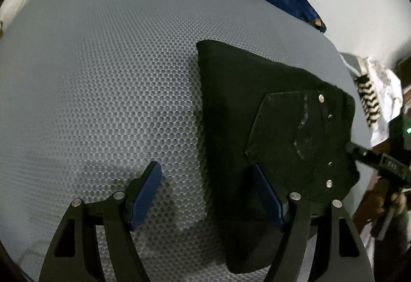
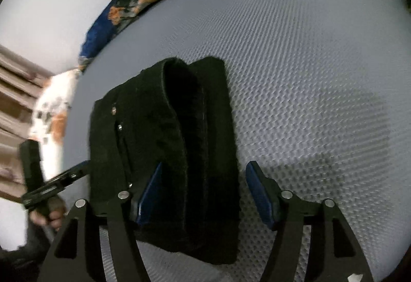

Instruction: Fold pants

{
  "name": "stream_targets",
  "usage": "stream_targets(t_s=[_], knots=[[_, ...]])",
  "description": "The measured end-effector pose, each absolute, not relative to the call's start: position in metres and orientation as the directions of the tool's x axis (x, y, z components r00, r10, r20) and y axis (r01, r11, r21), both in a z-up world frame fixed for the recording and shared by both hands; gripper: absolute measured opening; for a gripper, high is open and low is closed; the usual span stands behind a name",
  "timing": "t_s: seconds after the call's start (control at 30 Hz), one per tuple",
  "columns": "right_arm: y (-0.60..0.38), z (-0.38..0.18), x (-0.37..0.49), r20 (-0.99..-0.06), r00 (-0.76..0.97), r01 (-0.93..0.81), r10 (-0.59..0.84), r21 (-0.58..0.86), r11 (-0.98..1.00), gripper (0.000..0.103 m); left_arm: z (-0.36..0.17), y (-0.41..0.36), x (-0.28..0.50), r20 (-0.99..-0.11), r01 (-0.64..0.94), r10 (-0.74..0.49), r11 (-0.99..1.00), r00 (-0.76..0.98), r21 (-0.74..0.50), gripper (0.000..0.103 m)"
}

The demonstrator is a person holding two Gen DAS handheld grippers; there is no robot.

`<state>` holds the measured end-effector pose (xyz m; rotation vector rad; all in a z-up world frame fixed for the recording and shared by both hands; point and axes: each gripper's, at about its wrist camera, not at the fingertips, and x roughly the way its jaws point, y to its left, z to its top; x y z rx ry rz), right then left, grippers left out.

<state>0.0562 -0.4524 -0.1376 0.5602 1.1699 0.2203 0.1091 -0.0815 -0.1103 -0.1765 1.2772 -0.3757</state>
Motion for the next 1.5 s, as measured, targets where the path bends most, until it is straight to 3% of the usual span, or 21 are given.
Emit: stream_targets(t_s=[0.37,0.67,0.8,1.1,1.2,1.27,1.5], knots=[[-0.482,-0.153,0.054,-0.672,0.363,0.09,0.645,0.714,0.694,0.065,-0.125,-0.07,0.121,-0.805,0.121,-0.578,0.816,0.134,-0.566,0.074],[-0.479,-0.157,0.057,-0.624,0.321,0.028,0.713,0.759,0.651,0.064,-0.134,-0.069,0.128,-0.751,0.127,-0.653,0.757,0.099,-0.641,0.073],[-0.479,-0.16,0.064,-0.618,0.322,0.034,0.718,0.765,0.643,0.049,-0.136,-0.074,0.128,-0.729,0.13,-0.679,0.733,0.088,-0.667,0.072],[-0.469,-0.168,0.081,-0.56,0.345,0.023,0.753,0.807,0.59,0.043,-0.135,-0.084,0.128,-0.73,0.146,-0.673,0.739,0.116,-0.658,0.069],[-0.465,-0.169,0.088,-0.552,0.368,0.029,0.748,0.811,0.584,0.043,-0.134,-0.091,0.132,-0.74,0.138,-0.657,0.754,0.143,-0.643,0.06],[-0.463,-0.166,0.087,-0.565,0.389,0.041,0.728,0.8,0.598,0.041,-0.134,-0.091,0.133,-0.756,0.124,-0.633,0.774,0.164,-0.621,0.047],[-0.451,-0.142,0.078,-0.624,0.449,0.052,0.64,0.733,0.678,0.027,-0.131,-0.094,0.129,-0.79,0.147,-0.579,0.815,0.204,-0.56,0.032]])
